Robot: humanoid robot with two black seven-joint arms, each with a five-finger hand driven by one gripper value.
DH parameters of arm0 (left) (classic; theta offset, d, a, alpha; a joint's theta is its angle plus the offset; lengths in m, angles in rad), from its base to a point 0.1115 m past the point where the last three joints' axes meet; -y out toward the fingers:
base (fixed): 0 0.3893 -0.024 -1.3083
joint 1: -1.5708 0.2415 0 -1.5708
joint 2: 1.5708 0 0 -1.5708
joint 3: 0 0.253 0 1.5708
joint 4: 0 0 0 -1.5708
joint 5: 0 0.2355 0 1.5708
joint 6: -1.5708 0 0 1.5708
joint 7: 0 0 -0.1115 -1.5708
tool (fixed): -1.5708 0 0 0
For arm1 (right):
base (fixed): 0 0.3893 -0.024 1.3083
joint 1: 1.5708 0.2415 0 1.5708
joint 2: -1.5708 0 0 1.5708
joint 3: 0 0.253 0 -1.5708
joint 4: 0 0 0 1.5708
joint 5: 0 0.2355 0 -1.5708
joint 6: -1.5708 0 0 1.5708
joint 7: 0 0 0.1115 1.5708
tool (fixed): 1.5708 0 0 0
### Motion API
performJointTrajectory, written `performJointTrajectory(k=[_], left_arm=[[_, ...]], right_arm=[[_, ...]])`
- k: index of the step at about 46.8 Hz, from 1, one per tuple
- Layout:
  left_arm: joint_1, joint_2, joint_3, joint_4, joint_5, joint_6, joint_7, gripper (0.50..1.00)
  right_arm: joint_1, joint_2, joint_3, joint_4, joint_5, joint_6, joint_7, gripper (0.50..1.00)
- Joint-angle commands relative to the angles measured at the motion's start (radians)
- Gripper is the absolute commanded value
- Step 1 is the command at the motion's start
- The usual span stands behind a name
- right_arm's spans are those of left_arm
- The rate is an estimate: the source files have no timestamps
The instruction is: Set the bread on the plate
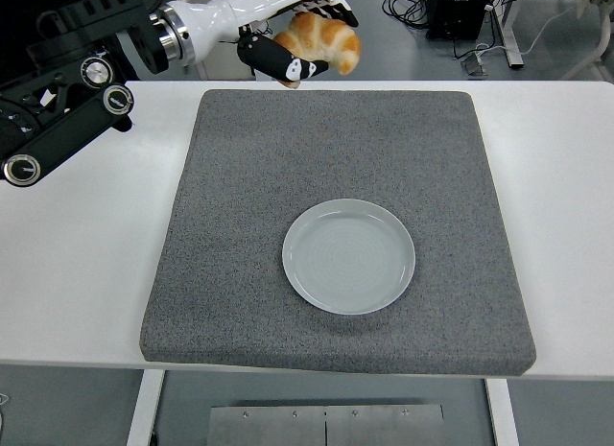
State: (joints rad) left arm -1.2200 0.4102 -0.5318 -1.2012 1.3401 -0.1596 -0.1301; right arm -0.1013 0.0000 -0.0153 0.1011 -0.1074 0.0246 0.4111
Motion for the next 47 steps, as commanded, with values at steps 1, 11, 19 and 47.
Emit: performJointTrajectory(k=[1,11,19,47], left_arm=[[-0.003,-0.030,0.004,0.000,0.001,0.000,0.000,0.634],[-0.016,-0.099,0.024,-0.001,0.016,0.000,0.001,0.634],[-0.013,-0.132,0.027,-0.001,0.067,0.000,0.003,0.634],[0.065,-0.157,0.098,0.000,0.128,0.008,-0.005,0.634]], right_arm=[[0.000,0.000,0.000,0.000,0.000,0.000,0.000,1.000],[0.000,0.000,0.000,0.000,0.000,0.000,0.000,1.000],[0.000,0.000,0.000,0.000,0.000,0.000,0.000,1.000],[0.000,0.000,0.000,0.000,0.000,0.000,0.000,1.000]])
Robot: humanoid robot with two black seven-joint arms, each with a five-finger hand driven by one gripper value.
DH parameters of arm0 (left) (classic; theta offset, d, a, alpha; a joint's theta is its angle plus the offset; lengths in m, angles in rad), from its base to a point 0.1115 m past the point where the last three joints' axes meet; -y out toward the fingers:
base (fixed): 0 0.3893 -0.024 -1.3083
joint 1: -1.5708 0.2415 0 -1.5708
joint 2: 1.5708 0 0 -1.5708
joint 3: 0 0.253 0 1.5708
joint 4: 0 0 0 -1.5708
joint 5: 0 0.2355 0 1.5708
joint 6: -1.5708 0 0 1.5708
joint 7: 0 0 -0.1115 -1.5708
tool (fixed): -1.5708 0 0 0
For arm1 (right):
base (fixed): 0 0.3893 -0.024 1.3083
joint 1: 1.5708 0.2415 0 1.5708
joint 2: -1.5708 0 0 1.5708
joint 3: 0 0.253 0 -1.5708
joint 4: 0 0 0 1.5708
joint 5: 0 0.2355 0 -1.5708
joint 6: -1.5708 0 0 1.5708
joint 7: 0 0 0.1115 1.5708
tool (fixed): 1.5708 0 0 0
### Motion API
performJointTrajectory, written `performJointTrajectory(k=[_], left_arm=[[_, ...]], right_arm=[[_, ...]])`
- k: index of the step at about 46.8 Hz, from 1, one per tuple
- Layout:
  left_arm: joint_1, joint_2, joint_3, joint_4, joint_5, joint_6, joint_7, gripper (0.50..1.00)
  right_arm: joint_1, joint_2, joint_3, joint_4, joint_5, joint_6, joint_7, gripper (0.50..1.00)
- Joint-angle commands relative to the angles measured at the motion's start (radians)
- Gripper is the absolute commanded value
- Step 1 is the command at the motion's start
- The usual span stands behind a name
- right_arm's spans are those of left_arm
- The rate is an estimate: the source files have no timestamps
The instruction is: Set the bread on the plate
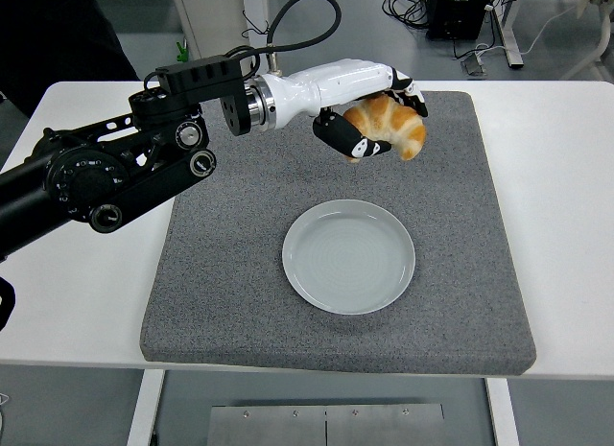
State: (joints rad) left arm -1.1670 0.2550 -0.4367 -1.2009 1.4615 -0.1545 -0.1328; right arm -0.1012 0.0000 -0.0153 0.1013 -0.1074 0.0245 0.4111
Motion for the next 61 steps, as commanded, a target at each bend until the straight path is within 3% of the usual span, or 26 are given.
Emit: performJointTrajectory(k=[1,22,36,45,61], left_arm=[[0.016,-0.005,0.004,0.000,0.010,0.003,-0.004,0.636],[0.067,-0.010,0.124,0.000,0.011,0.072,-0.010,0.634],[0.093,-0.006,0.147,0.000,0.011,0.076,-0.024,0.634],[0.096,0.001,0.208,0.000,0.011,0.124,-0.025,0.634],[0.110,0.030,0.246,0.001,0.016,0.147,-0.042,0.636]], right_arm=[[0.000,0.000,0.000,0.000,0.000,0.000,0.000,1.000],[0.000,0.000,0.000,0.000,0.000,0.000,0.000,1.000],[0.000,0.000,0.000,0.000,0.000,0.000,0.000,1.000],[0.000,0.000,0.000,0.000,0.000,0.000,0.000,1.000],[0.000,0.000,0.000,0.000,0.000,0.000,0.000,1.000]])
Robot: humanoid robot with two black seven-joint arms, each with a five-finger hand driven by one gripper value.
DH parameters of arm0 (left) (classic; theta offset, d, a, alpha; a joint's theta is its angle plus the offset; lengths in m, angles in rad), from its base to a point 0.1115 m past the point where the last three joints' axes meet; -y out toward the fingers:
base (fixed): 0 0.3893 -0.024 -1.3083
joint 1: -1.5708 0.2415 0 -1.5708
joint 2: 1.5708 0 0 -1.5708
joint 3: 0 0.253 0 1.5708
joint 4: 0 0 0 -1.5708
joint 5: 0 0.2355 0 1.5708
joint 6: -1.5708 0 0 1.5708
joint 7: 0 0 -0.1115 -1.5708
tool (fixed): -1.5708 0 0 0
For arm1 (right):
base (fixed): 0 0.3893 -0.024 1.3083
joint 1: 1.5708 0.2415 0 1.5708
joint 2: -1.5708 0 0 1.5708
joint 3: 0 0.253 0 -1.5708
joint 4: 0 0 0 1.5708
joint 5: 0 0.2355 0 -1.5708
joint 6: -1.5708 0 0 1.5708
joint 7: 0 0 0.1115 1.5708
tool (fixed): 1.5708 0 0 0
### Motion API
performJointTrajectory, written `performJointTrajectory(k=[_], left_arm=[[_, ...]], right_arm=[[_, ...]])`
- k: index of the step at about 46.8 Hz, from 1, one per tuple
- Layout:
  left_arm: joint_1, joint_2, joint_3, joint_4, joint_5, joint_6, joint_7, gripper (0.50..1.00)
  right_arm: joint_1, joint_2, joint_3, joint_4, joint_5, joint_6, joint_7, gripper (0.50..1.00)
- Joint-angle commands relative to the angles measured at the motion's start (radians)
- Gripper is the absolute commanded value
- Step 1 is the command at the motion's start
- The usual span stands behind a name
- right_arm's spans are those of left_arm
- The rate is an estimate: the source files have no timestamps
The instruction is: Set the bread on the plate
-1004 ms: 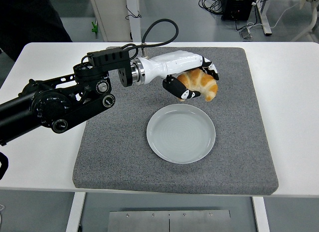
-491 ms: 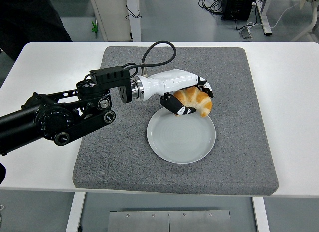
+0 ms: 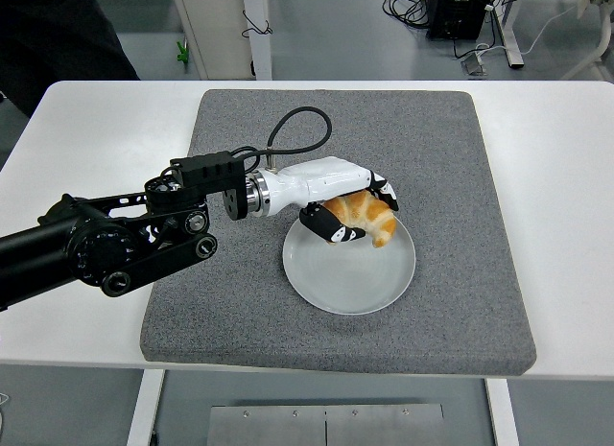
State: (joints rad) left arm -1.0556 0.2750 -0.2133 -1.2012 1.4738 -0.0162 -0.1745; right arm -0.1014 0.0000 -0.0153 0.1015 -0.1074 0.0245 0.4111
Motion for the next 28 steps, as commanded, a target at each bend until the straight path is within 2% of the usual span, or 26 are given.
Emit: performJointTrajectory(k=[1,8,28], left_arm=[[-0.001,0.012,0.031,0.000,0.008,0.015,0.000,0.636],[-0.001,0.012,0.071,0.000,0.017,0.056,-0.002,0.634],[0.009,0.010,0.080,0.000,0.017,0.062,-0.014,0.636]], right_arm=[[0.000,0.000,0.000,0.000,0.000,0.000,0.000,1.000],[0.000,0.000,0.000,0.000,0.000,0.000,0.000,1.000],[0.000,0.000,0.000,0.000,0.000,0.000,0.000,1.000]])
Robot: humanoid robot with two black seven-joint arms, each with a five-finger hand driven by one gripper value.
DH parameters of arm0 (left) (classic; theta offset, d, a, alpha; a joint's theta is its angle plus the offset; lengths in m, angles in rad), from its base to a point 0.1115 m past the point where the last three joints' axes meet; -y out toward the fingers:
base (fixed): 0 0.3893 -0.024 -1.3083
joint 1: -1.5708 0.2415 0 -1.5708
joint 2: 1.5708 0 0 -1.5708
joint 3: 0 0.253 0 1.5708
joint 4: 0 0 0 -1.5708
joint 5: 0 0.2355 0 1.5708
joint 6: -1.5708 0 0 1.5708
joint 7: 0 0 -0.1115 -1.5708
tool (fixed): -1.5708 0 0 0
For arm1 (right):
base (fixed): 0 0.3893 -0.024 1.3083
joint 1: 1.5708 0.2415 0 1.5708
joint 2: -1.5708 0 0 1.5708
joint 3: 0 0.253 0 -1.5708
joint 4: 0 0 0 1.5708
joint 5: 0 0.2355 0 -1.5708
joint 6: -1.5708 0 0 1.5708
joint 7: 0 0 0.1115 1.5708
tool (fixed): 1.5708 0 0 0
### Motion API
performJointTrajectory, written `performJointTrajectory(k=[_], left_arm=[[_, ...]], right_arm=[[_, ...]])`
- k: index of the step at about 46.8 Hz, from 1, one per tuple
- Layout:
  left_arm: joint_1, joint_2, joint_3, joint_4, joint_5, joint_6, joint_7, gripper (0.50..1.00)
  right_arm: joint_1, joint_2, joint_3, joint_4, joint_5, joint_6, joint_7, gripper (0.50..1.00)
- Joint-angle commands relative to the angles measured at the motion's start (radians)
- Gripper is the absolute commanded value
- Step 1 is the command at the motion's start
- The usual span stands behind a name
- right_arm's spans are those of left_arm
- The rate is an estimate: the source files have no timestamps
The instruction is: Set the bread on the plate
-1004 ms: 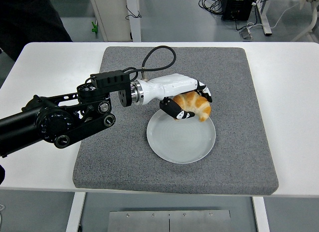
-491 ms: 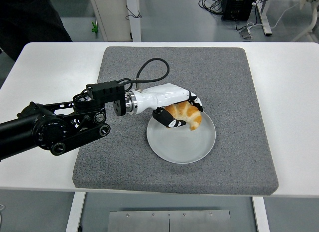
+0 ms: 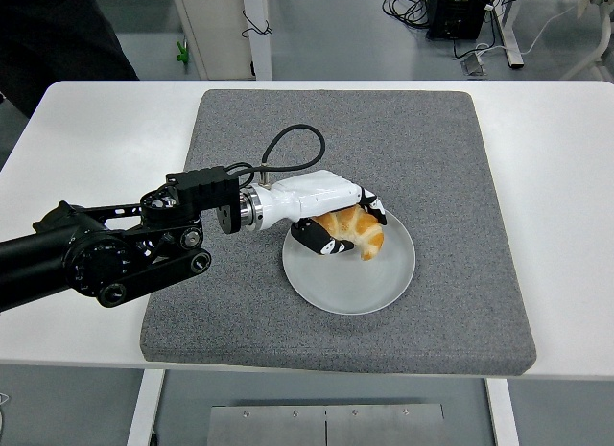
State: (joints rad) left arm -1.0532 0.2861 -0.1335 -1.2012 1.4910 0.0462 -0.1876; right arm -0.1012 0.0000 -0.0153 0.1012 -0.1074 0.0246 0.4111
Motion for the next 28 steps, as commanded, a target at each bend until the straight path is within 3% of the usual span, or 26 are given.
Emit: performJointTrajectory(k=[1,28], left_arm=[[0.009,-0.002,0.000,0.000,0.000,0.000,-0.001,0.636],[0.021,-0.008,0.035,0.000,0.000,0.027,-0.013,0.645]], right_arm=[[0.000,0.000,0.000,0.000,0.000,0.000,0.000,1.000],[0.000,0.000,0.000,0.000,0.000,0.000,0.000,1.000]])
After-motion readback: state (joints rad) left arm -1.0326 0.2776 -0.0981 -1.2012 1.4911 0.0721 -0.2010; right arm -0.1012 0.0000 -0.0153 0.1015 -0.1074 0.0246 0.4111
